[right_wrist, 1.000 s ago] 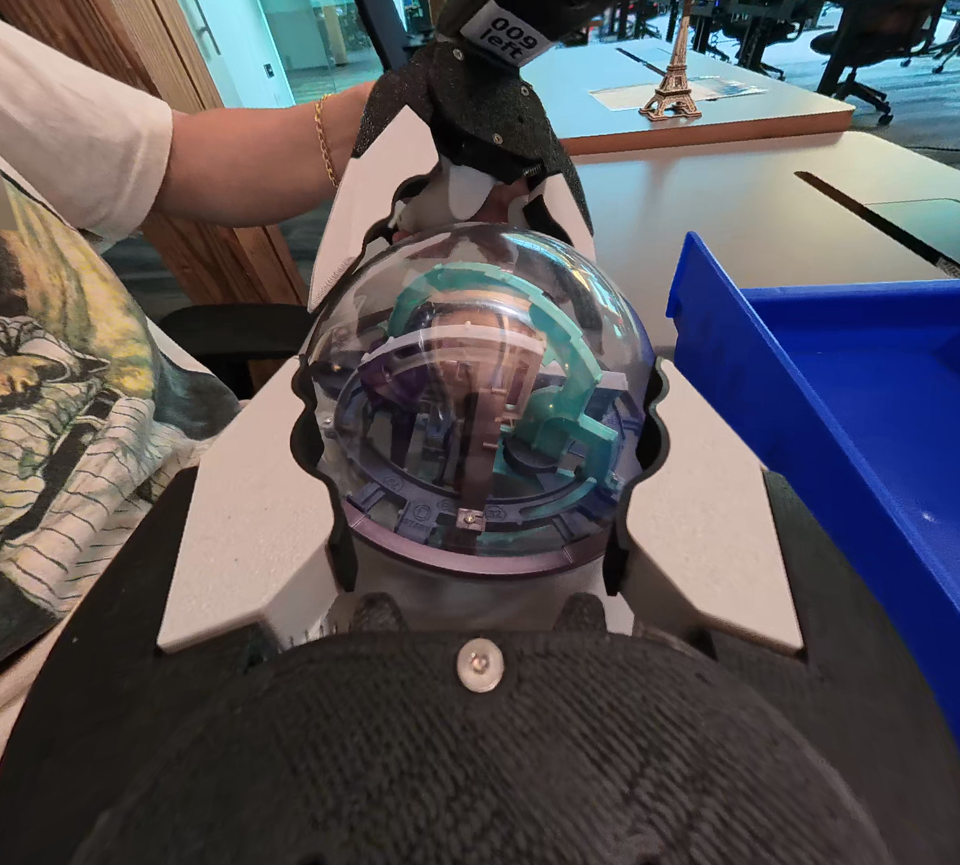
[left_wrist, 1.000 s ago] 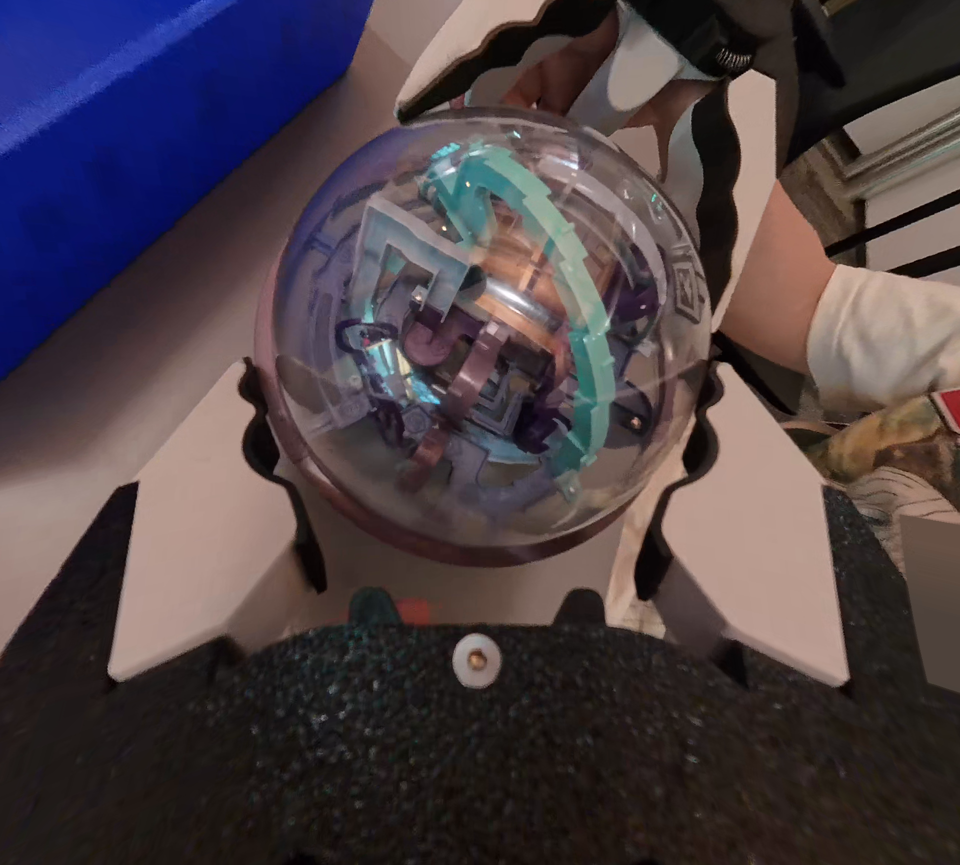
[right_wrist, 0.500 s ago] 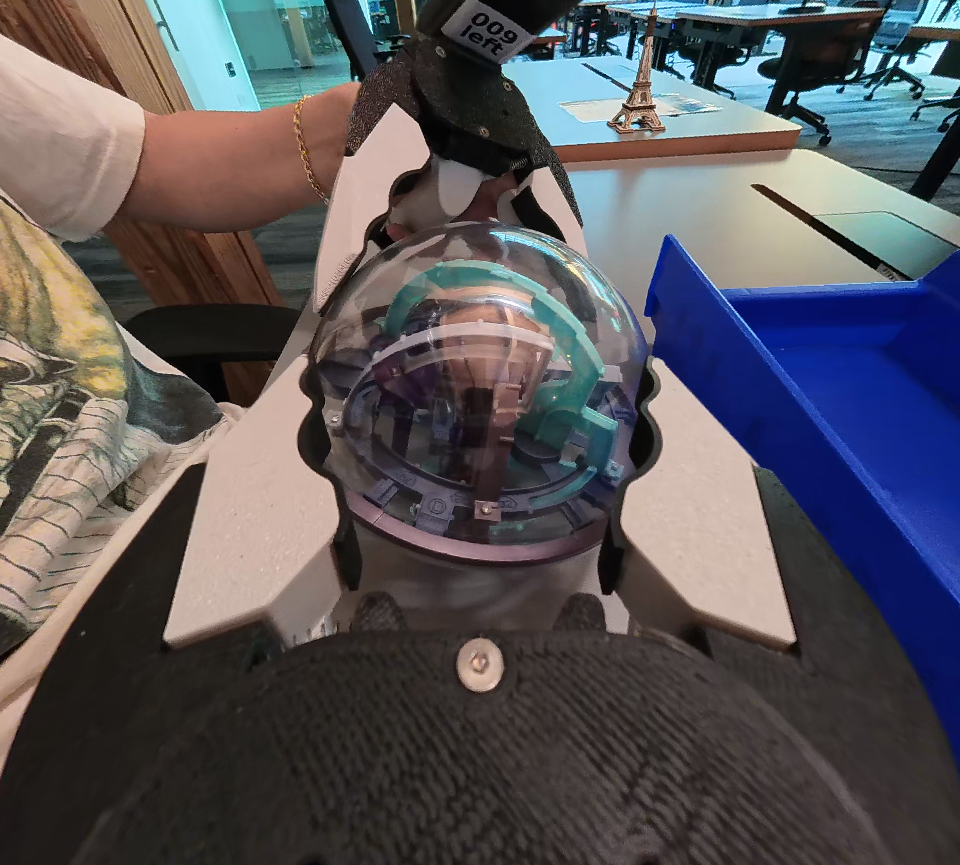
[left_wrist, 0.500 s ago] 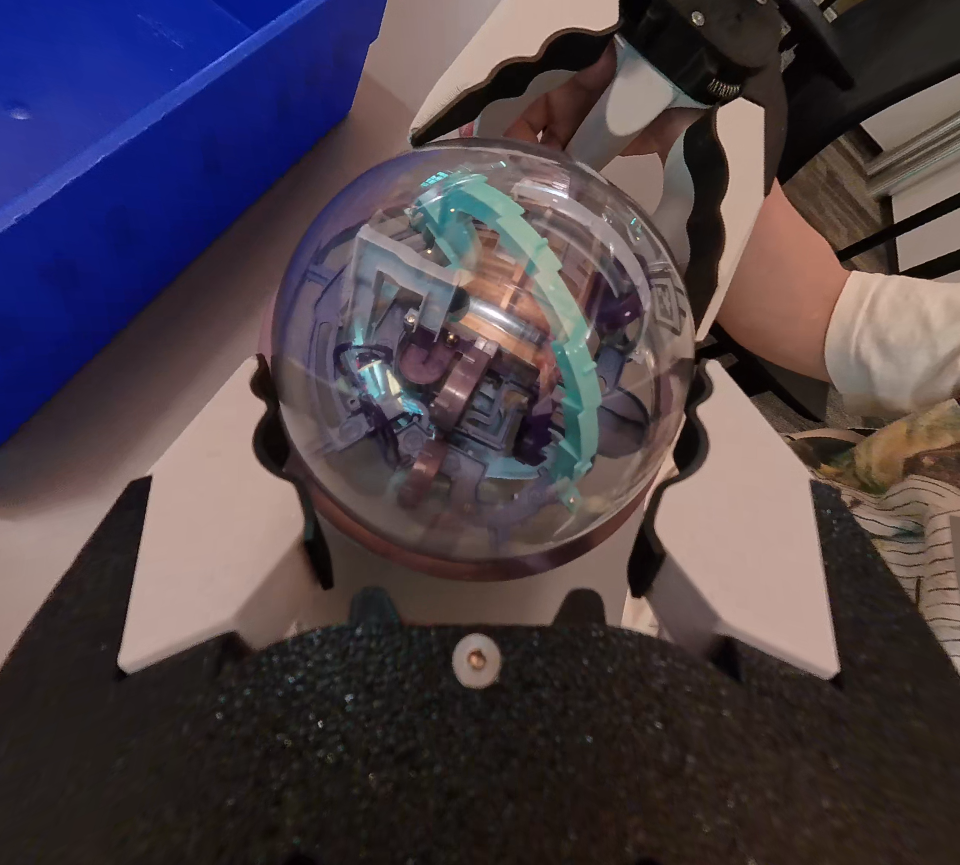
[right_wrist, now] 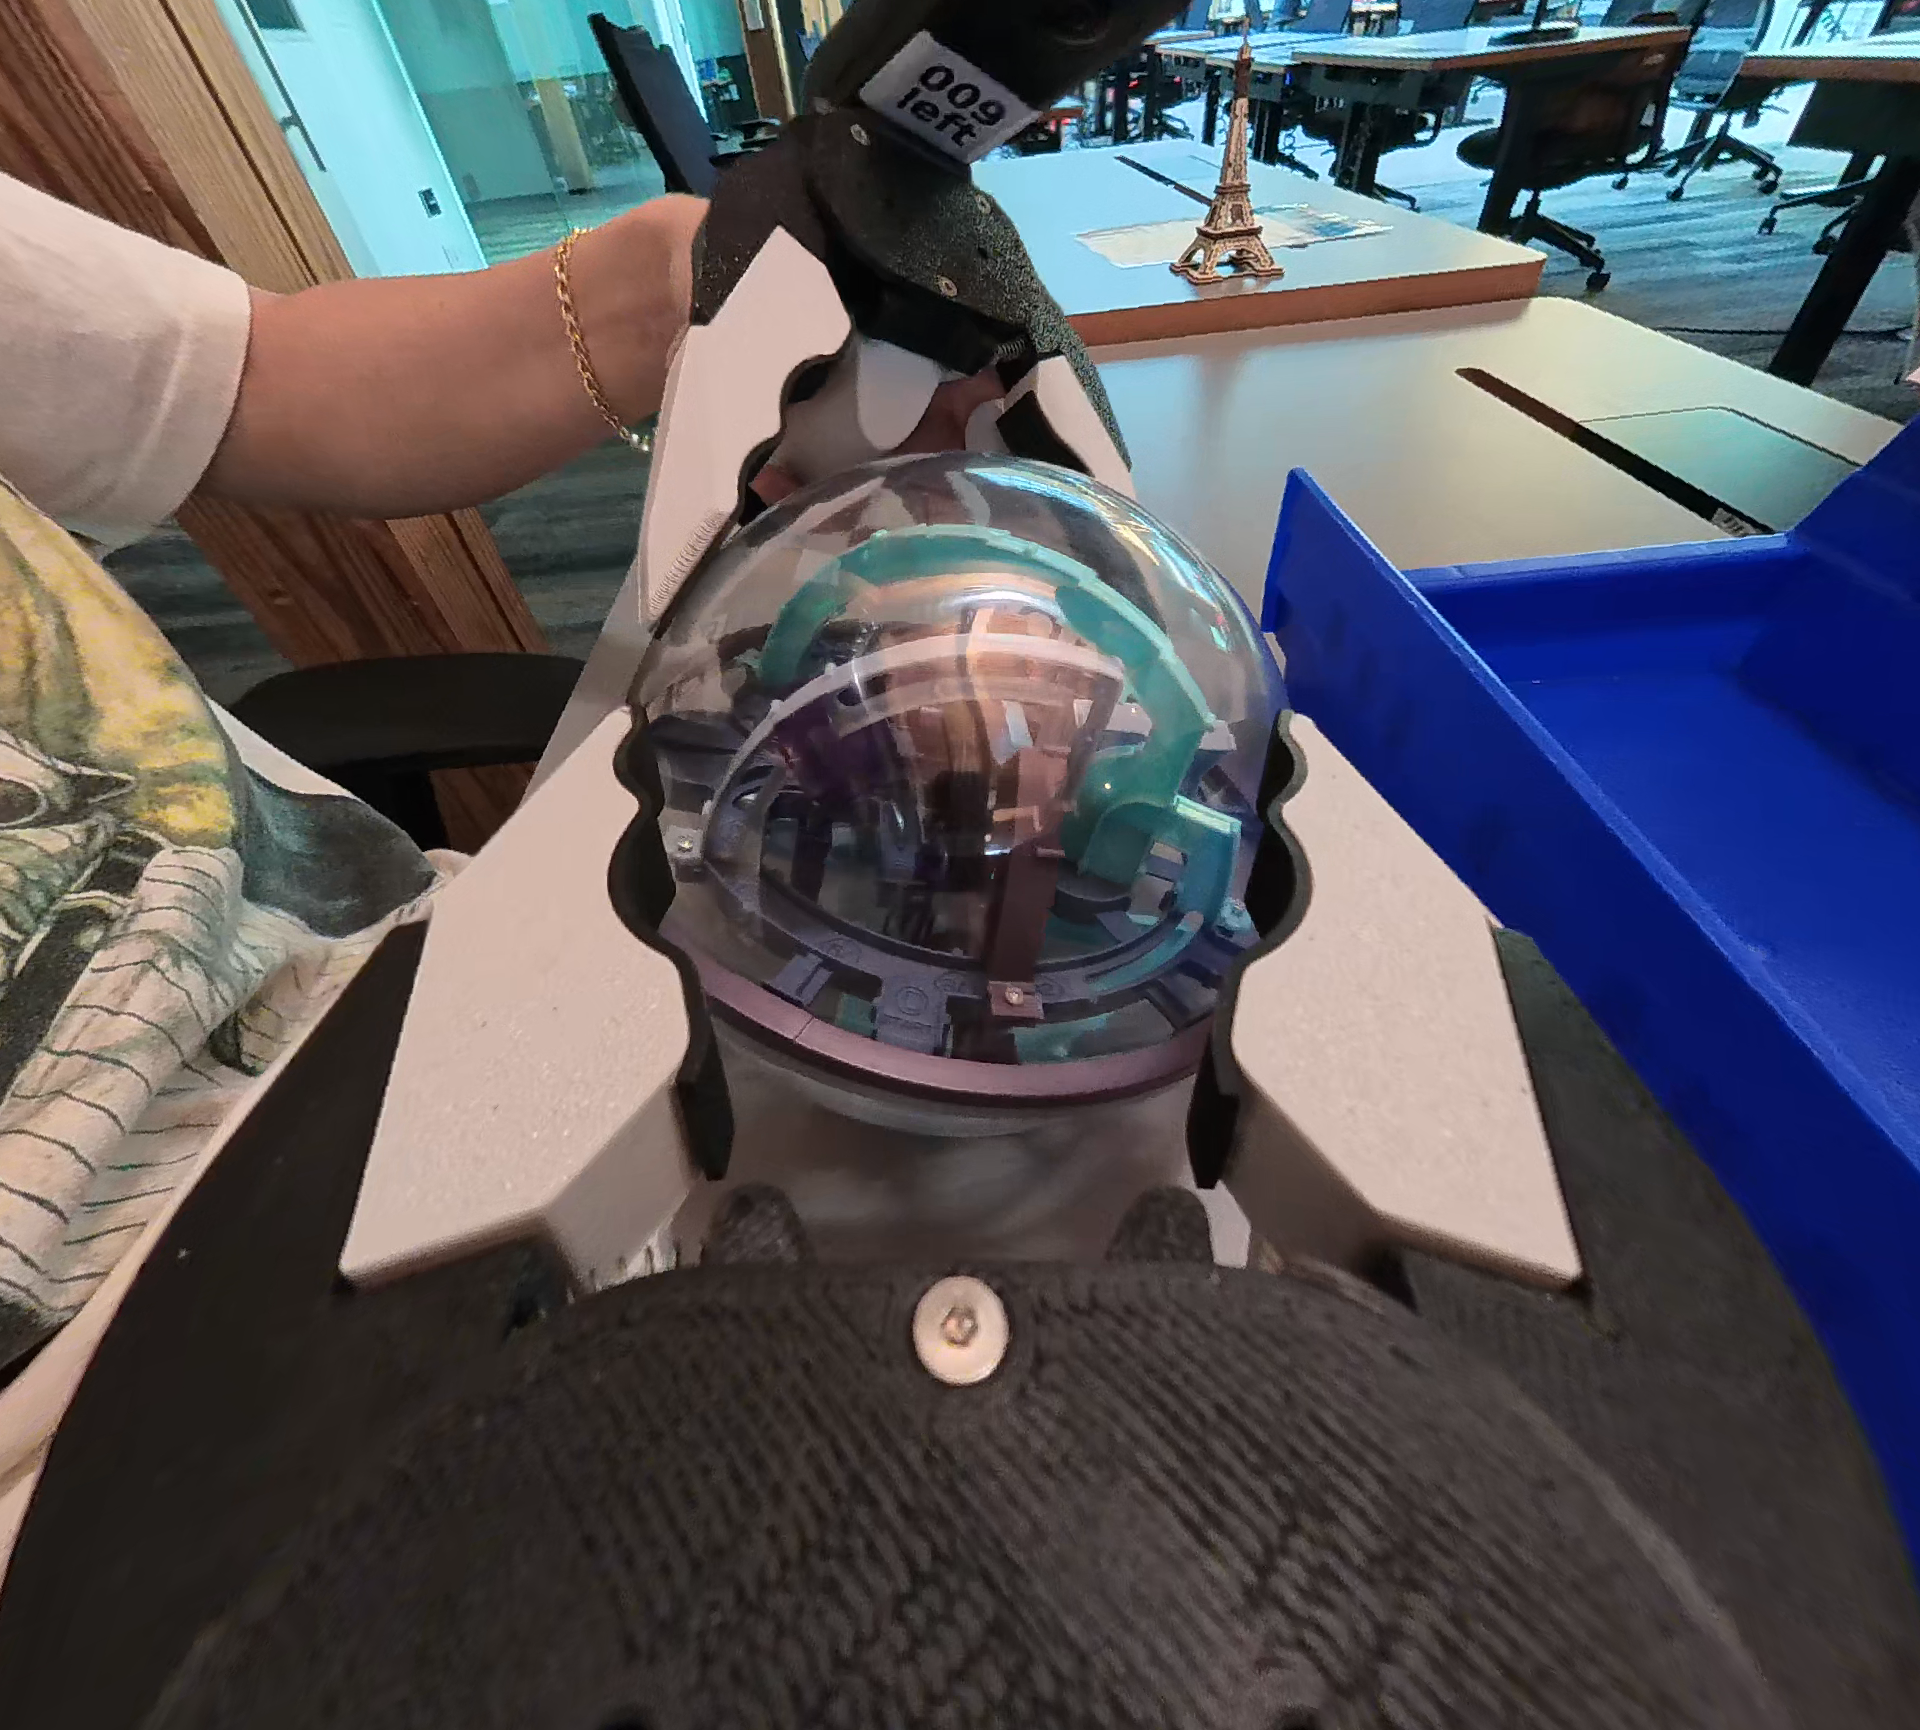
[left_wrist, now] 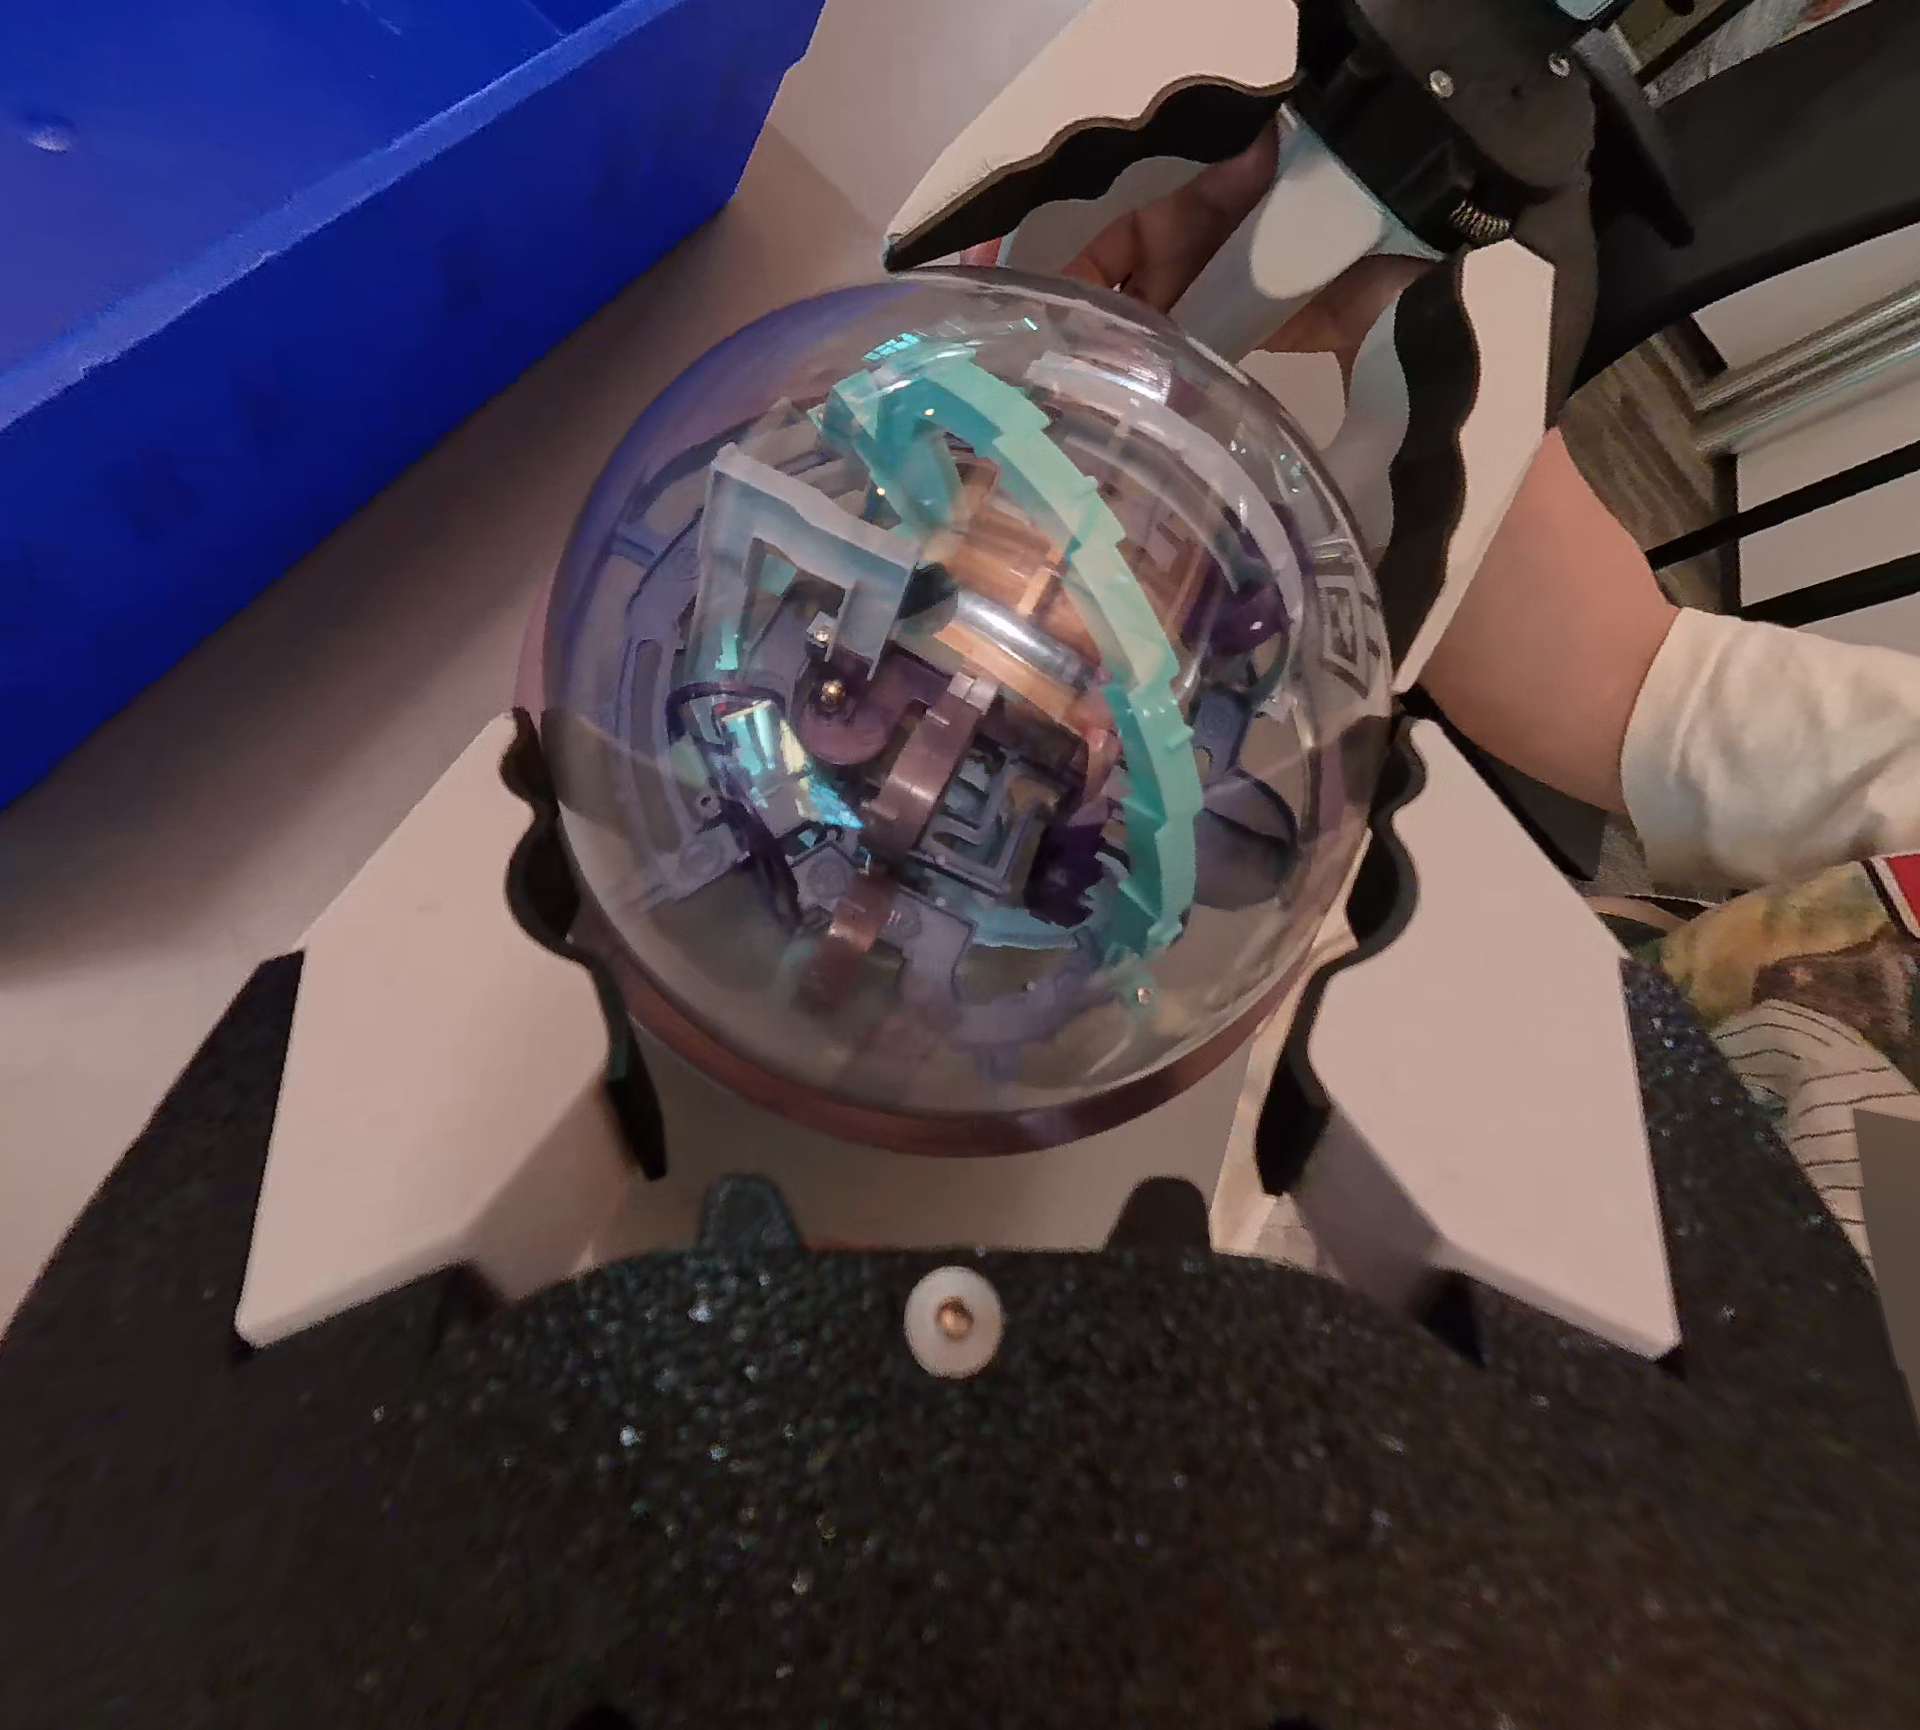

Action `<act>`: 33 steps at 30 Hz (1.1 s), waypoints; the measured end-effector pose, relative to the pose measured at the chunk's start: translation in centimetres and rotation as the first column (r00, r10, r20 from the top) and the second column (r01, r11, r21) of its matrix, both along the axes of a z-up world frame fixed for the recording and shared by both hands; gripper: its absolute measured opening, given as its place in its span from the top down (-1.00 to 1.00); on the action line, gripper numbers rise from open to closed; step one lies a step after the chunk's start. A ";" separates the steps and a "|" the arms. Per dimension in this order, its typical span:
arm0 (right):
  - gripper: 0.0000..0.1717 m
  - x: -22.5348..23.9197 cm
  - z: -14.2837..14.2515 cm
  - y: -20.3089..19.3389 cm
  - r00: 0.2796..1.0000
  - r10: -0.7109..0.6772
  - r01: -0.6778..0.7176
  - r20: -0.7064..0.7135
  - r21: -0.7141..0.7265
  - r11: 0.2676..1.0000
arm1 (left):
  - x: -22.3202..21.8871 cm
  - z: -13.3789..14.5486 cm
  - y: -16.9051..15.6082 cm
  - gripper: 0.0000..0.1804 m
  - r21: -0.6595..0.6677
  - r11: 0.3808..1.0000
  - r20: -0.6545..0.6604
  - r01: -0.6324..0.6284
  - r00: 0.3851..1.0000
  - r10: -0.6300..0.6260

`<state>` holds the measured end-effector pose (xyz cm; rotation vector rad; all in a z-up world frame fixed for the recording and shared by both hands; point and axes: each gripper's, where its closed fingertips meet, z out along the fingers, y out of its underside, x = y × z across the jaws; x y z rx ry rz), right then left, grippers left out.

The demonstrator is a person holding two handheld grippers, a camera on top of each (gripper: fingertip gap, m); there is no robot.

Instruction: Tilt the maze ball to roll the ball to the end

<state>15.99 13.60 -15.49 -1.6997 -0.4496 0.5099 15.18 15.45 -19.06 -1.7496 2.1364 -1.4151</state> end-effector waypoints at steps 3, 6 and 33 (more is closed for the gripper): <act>-0.37 -0.3 -0.4 -0.4 0.999 0.001 0.000 0.040 -0.012 1.000 | -0.1 0.0 -0.5 -0.64 0.051 0.999 0.010 0.017 1.000 -0.017; -0.44 -0.9 -0.9 -1.0 0.995 0.008 -0.006 0.096 -0.019 1.000 | -0.4 0.0 -1.2 -0.64 0.135 0.990 0.036 0.050 0.998 -0.055; -0.61 -2.7 -2.8 -4.3 0.954 -0.067 0.038 0.293 0.103 0.994 | -1.6 0.6 -5.1 -0.65 0.439 0.898 0.323 0.010 0.931 -0.168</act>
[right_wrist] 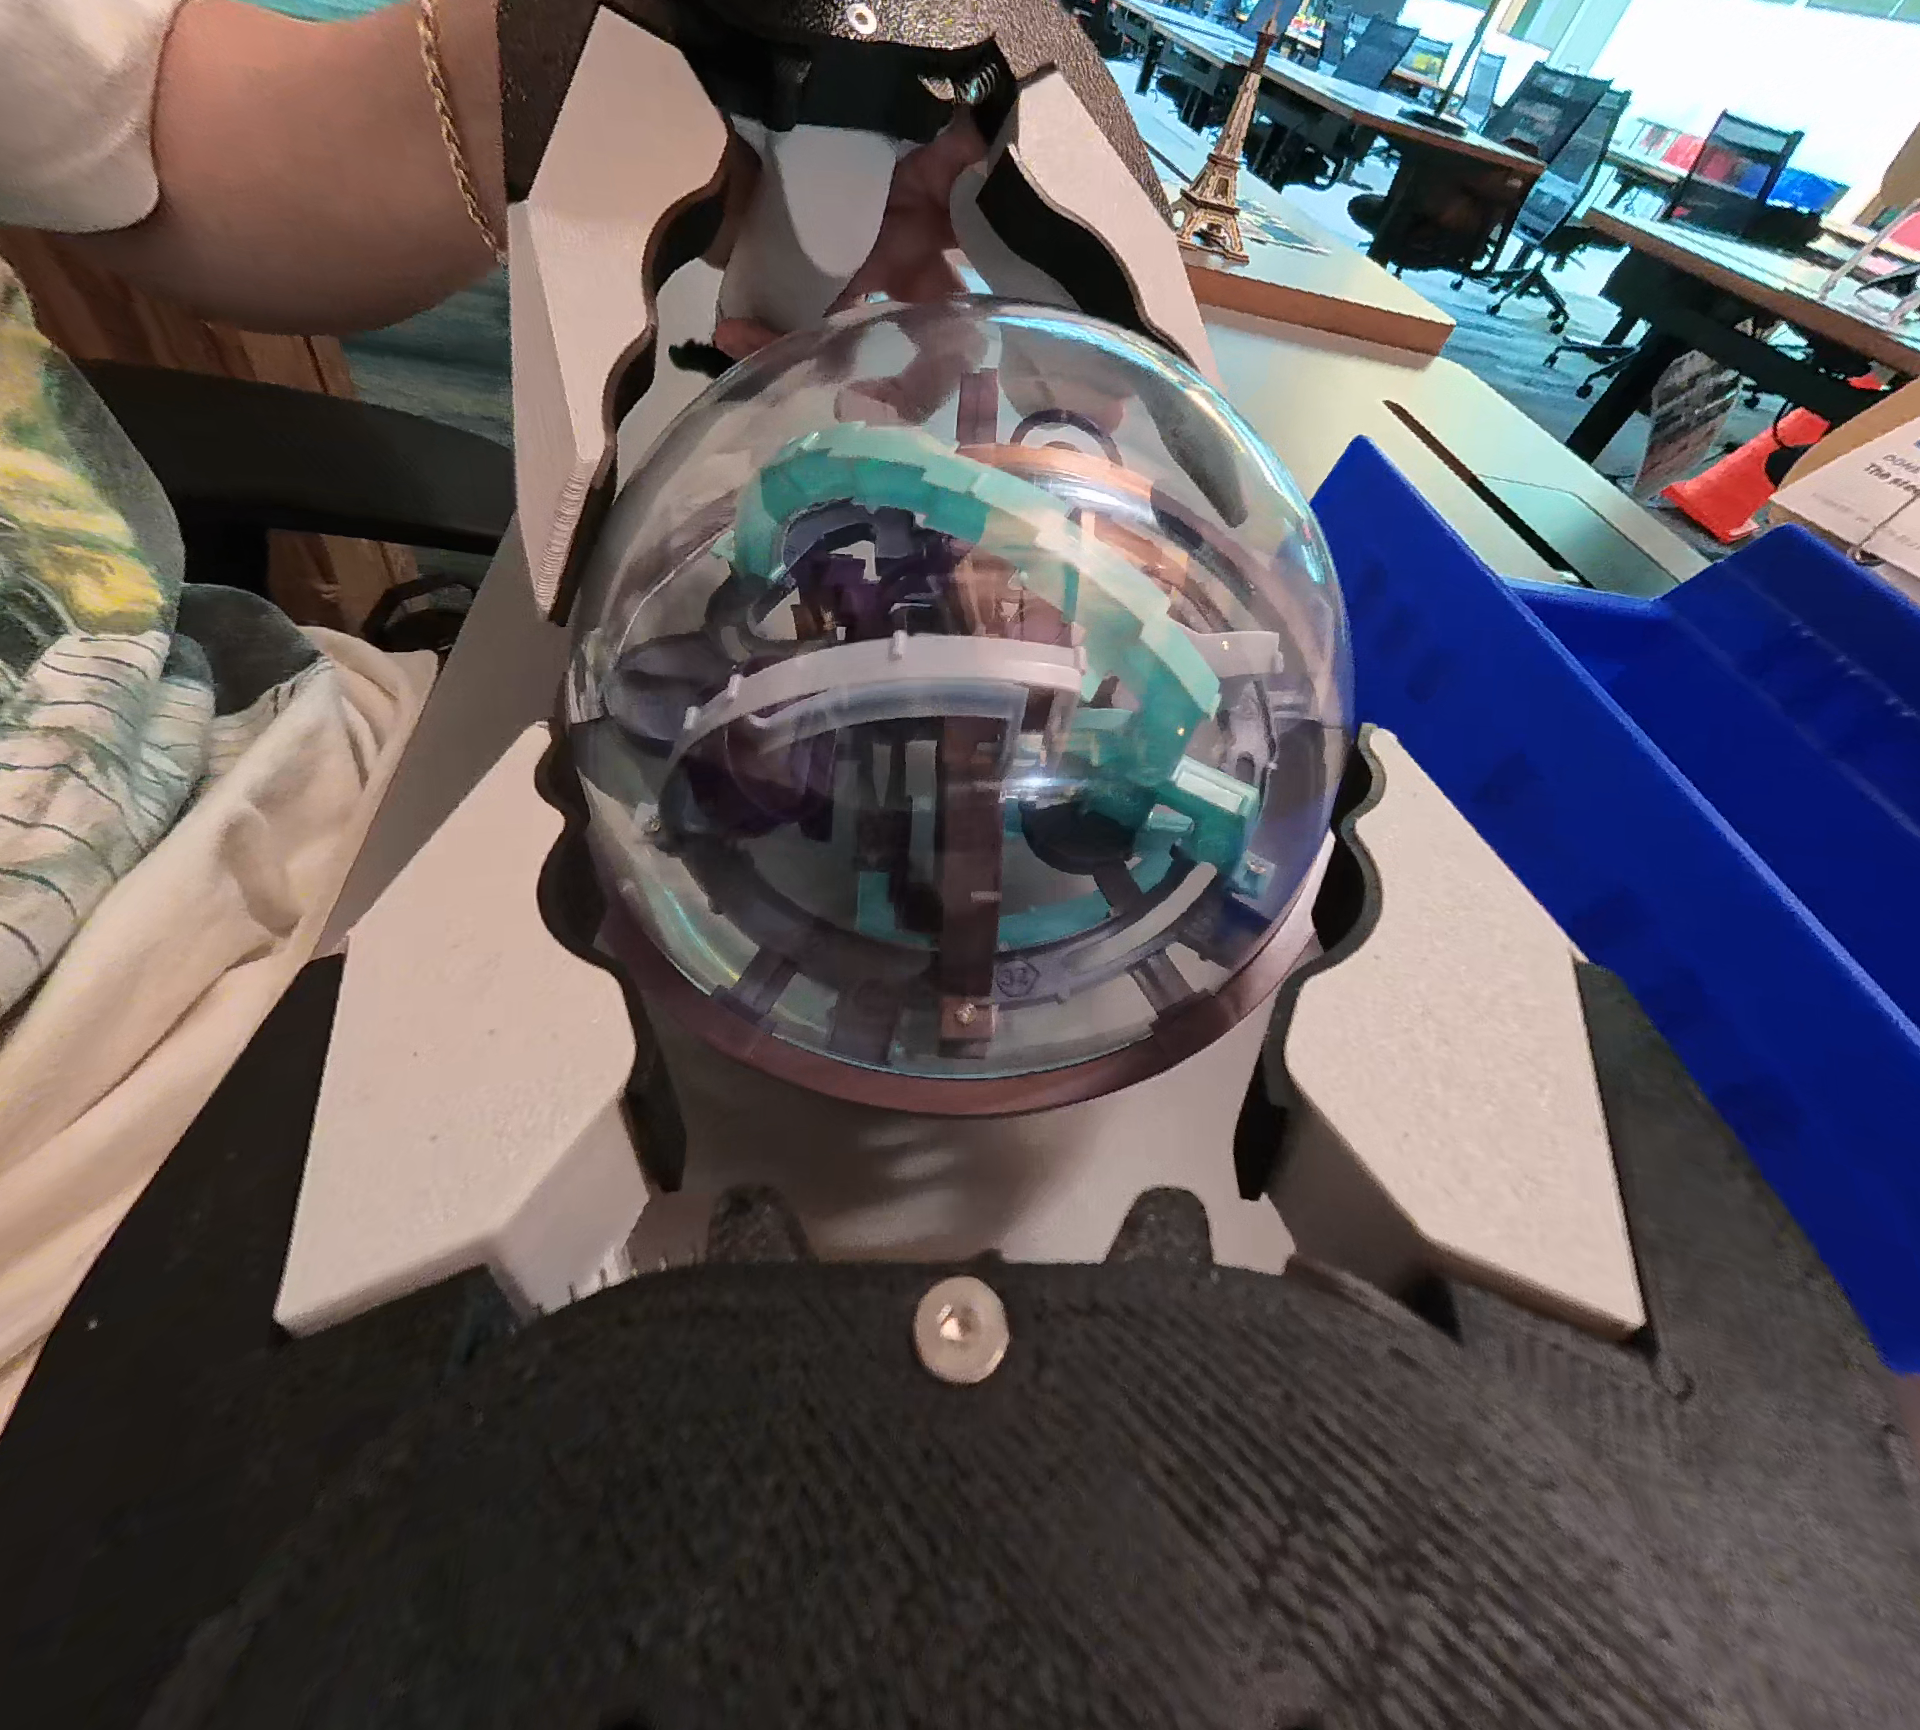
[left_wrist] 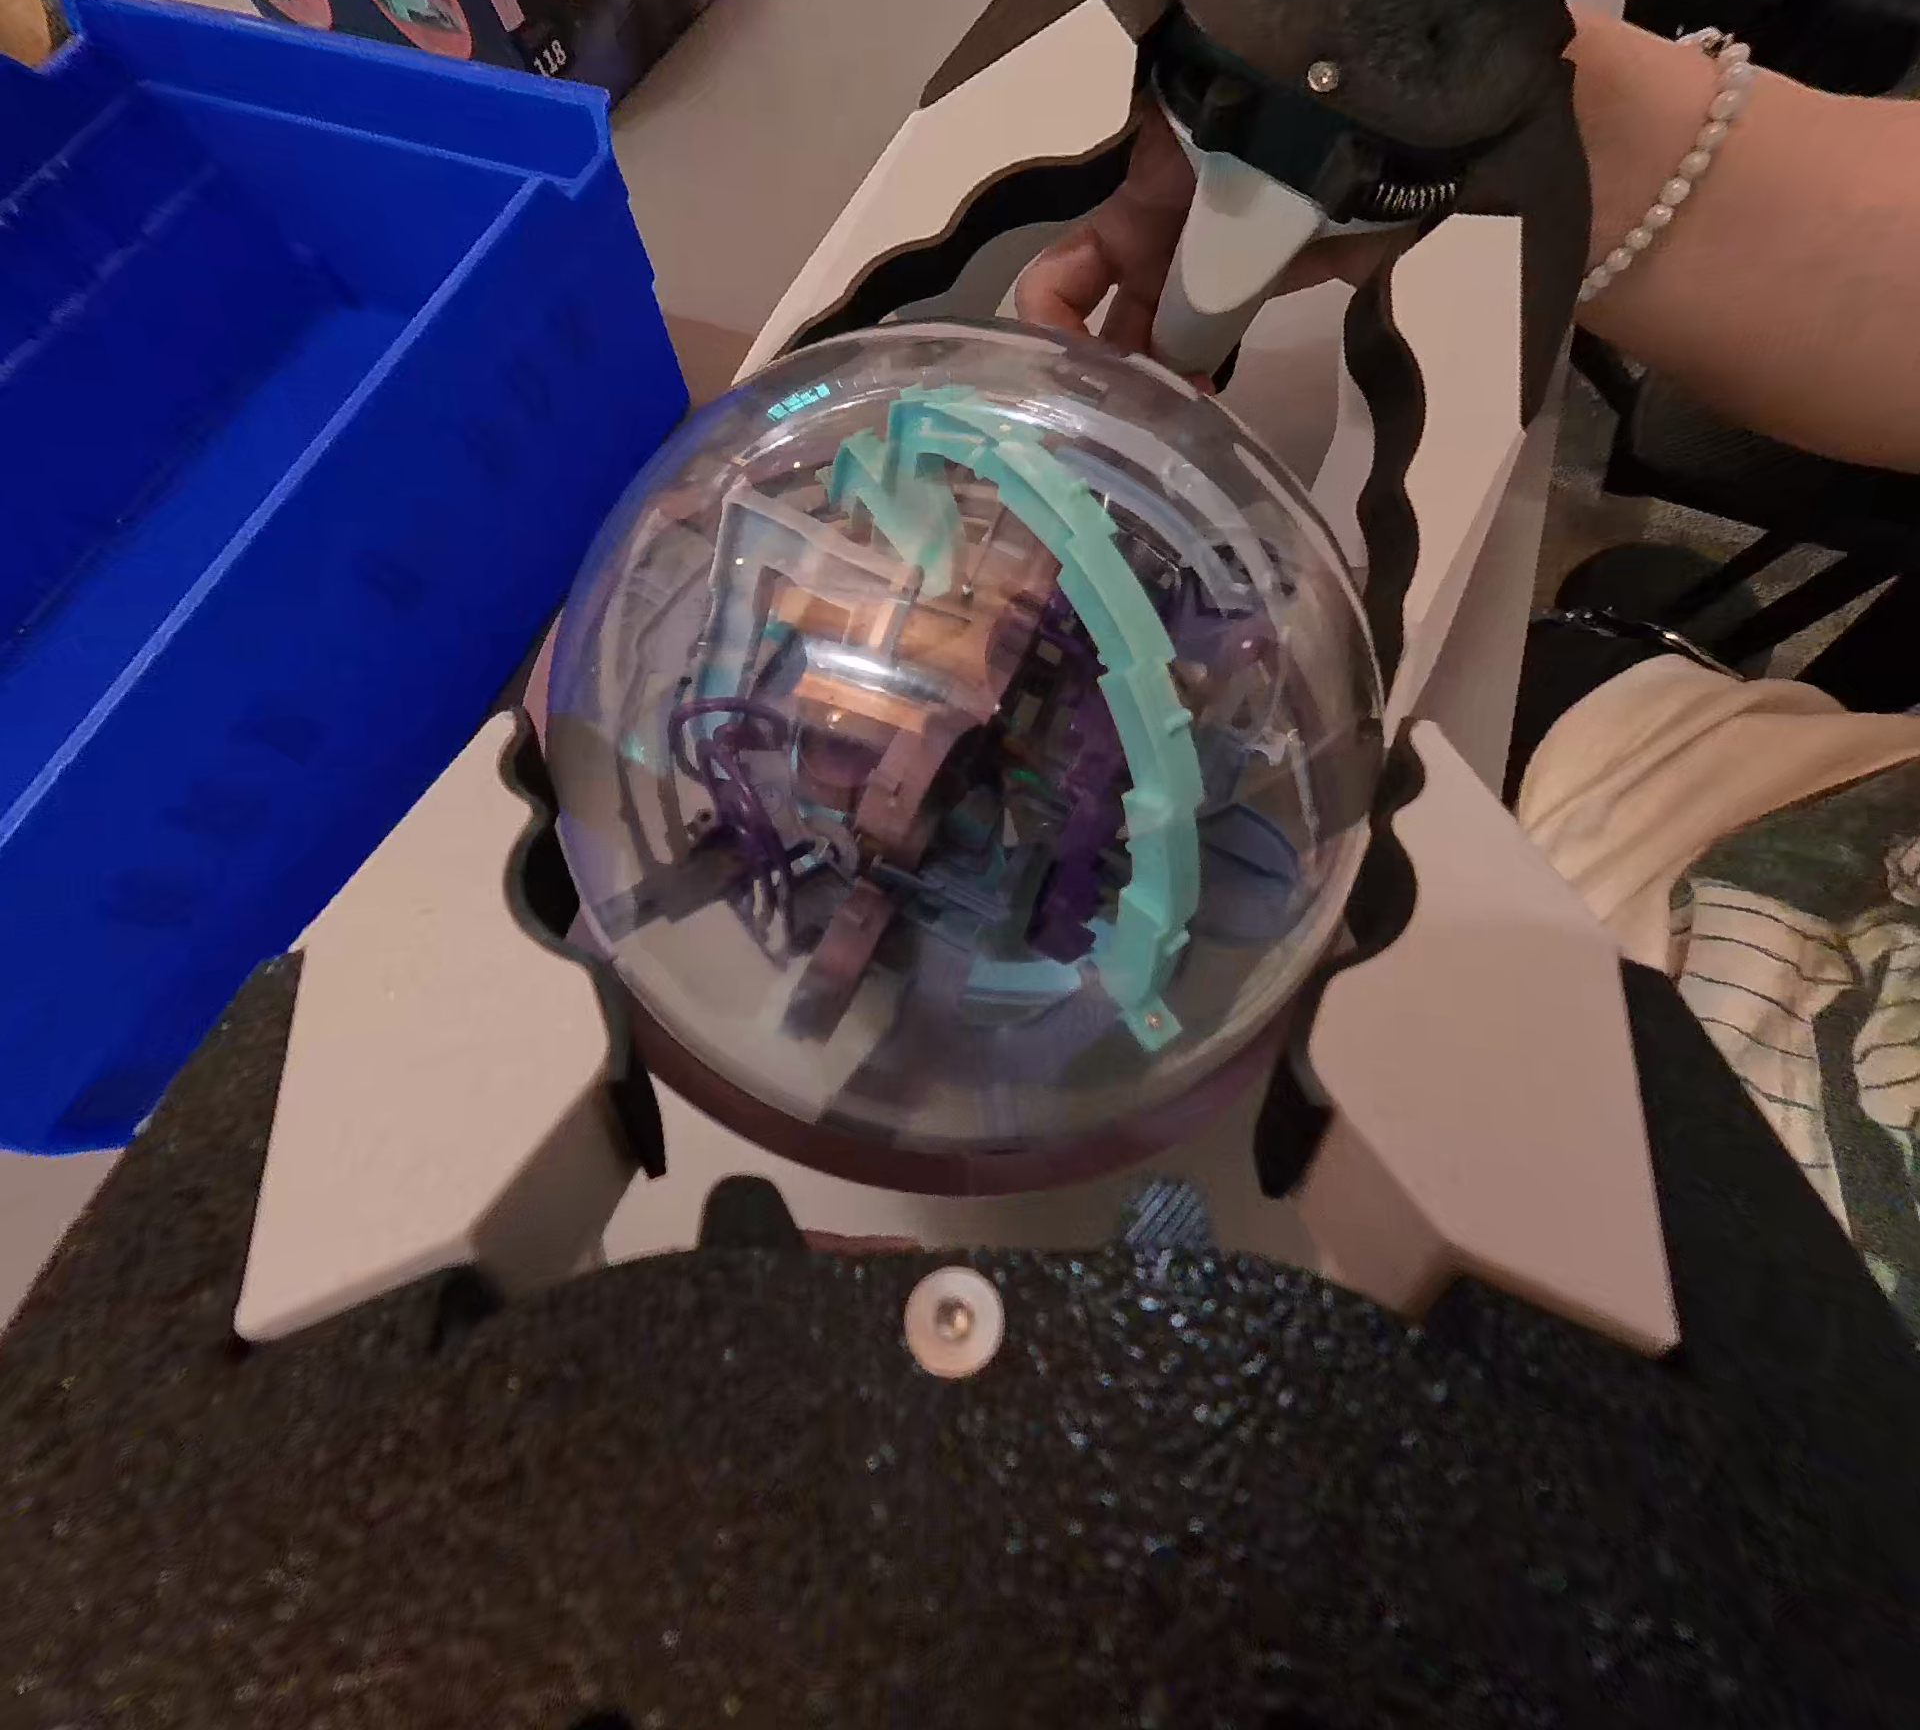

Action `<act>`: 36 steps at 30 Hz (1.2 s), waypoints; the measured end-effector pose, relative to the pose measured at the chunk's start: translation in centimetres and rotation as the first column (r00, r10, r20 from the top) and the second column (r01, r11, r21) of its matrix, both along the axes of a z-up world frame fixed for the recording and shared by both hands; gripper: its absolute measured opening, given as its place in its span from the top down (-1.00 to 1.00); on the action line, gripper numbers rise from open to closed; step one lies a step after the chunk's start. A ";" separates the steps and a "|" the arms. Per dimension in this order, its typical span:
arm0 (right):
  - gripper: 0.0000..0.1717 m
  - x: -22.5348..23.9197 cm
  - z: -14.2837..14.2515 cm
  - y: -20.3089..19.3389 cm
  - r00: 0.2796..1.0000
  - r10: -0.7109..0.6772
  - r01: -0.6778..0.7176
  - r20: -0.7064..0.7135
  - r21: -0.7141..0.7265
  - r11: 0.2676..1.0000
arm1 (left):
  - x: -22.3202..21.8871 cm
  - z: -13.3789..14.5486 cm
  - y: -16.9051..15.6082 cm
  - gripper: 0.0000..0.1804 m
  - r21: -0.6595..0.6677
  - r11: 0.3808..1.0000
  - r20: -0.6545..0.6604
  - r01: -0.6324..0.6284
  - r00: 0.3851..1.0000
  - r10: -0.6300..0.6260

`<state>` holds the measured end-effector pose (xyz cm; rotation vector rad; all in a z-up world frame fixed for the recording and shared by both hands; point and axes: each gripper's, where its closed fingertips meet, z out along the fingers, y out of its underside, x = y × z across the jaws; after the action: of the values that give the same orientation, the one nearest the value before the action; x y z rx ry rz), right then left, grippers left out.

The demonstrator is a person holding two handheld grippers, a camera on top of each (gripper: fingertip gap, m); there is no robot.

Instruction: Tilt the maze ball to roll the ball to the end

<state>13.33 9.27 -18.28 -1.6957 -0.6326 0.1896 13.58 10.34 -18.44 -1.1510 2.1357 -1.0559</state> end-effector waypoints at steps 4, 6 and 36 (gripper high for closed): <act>-0.62 0.0 0.1 -0.1 1.000 0.006 -0.006 0.001 -0.014 1.000 | 0.0 0.0 0.0 -0.65 -0.089 0.996 -0.006 0.006 1.000 -0.006; -0.64 -0.2 0.2 -0.1 1.000 0.007 -0.007 -0.008 -0.009 1.000 | -0.1 -0.1 -0.1 -0.65 -0.139 0.990 -0.013 0.015 1.000 -0.017; -0.70 0.7 0.0 0.5 0.952 -0.006 -0.001 -0.305 -0.023 1.000 | 1.4 0.6 0.6 -0.63 -0.481 0.877 -0.023 -0.010 1.000 -0.001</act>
<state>14.00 9.74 -18.32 -1.6455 -0.3979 0.4499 14.94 10.90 -17.81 -1.3862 1.9343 -1.6423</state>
